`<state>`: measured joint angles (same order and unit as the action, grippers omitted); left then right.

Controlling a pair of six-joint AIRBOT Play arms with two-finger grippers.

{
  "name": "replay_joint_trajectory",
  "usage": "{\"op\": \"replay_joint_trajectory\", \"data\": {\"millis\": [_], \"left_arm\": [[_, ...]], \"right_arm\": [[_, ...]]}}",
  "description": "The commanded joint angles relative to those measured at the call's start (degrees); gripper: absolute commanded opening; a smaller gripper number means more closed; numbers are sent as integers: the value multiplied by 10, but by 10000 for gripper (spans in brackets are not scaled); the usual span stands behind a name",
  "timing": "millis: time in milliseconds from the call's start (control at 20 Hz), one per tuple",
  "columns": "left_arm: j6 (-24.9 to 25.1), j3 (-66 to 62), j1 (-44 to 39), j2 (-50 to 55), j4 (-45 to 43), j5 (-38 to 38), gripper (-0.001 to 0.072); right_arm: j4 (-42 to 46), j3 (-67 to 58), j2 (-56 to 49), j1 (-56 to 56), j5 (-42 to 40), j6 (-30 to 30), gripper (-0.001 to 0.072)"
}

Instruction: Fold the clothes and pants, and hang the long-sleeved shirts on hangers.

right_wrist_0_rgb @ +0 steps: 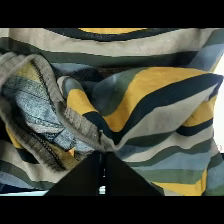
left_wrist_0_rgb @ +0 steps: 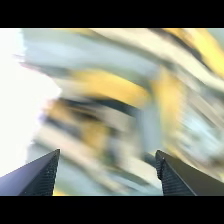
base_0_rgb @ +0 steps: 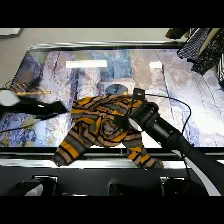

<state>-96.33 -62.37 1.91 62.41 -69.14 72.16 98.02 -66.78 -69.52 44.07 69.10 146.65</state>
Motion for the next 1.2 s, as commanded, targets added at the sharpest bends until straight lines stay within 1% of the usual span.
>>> {"op": "replay_joint_trajectory", "data": {"millis": [0,100,150,200,250,300,400,450,500,600,700,800,900,950,1050,1150], "left_arm": [[54,1,236,-45,-55,8,680],[49,2,358,-39,-33,-47,677],[64,2,396,-32,-39,-65,676],[110,2,421,-25,-50,-70,674],[180,1,442,-18,-60,-79,674],[216,1,458,-14,-60,-90,674],[198,0,492,-5,-60,-140,674],[201,-5,512,8,-53,-155,674],[220,-18,533,29,-41,-150,664],[283,-71,573,98,-2,-94,601],[315,-142,597,179,5,-33,602],[344,-199,602,243,5,-5,602],[404,-223,597,282,5,-12,602],[449,-226,592,295,4,-18,602],[501,-225,582,316,-21,-43,602],[505,-225,575,335,-24,-67,602]], "right_arm": [[-5,1,-4,0,7,-19,21],[-5,1,-4,0,13,-23,22],[-5,1,-4,0,14,-28,22],[-5,1,-4,0,13,-35,22],[-5,1,-4,0,13,-41,22],[-5,1,-4,0,14,-44,22],[-5,1,-4,0,15,-44,22],[-5,1,-4,0,15,-44,22],[-5,1,-4,0,16,-44,22],[-5,1,-4,0,22,-44,22],[-5,1,-4,0,33,-45,22],[-5,1,-4,0,46,-46,22],[-5,1,-4,0,54,-45,22],[-5,1,-4,0,58,-45,22],[-10,1,-4,0,66,-45,22],[-14,1,-4,0,73,-45,22]]}}
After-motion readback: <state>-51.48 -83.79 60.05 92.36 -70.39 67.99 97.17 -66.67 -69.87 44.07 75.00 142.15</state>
